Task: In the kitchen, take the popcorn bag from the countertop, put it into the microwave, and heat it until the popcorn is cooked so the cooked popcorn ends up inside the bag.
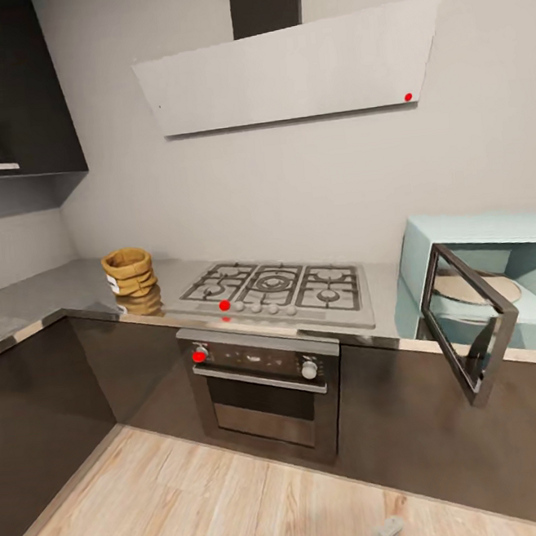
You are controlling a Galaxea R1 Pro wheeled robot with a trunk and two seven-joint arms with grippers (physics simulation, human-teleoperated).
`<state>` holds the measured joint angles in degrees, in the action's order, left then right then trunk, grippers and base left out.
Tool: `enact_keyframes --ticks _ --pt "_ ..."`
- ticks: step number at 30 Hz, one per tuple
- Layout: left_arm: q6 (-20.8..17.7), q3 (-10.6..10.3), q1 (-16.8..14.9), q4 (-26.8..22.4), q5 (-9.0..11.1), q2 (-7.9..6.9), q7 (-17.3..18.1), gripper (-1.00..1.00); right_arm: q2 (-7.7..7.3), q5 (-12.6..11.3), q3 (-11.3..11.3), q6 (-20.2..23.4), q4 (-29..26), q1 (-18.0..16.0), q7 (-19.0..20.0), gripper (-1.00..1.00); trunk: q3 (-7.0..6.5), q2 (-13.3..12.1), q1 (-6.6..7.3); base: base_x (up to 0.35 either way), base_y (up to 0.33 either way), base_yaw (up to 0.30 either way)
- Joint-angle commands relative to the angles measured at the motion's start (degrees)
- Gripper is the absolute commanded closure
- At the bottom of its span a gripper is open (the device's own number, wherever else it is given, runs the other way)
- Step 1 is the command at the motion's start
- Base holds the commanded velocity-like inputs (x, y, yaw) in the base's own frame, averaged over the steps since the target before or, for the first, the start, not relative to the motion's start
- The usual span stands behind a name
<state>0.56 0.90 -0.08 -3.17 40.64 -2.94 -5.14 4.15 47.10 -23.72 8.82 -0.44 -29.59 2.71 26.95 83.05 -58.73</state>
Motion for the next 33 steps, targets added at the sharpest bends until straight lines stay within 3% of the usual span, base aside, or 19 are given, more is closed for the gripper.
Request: enact_keyframes --ticks 1,33 --pt "0.1 0.0 0.0 -0.2 0.0 0.08 -1.7 -1.00 0.09 0.7 -0.5 0.2 0.0 0.0 0.2 -1.00 0.06 0.0 0.00 0.000 0.000 0.300" --pt "0.3 -0.1 0.0 -0.3 0.0 0.39 -2.4 -1.00 0.15 0.7 -0.5 0.2 0.0 0.0 0.5 -1.00 0.06 0.0 0.00 0.000 0.000 0.299"
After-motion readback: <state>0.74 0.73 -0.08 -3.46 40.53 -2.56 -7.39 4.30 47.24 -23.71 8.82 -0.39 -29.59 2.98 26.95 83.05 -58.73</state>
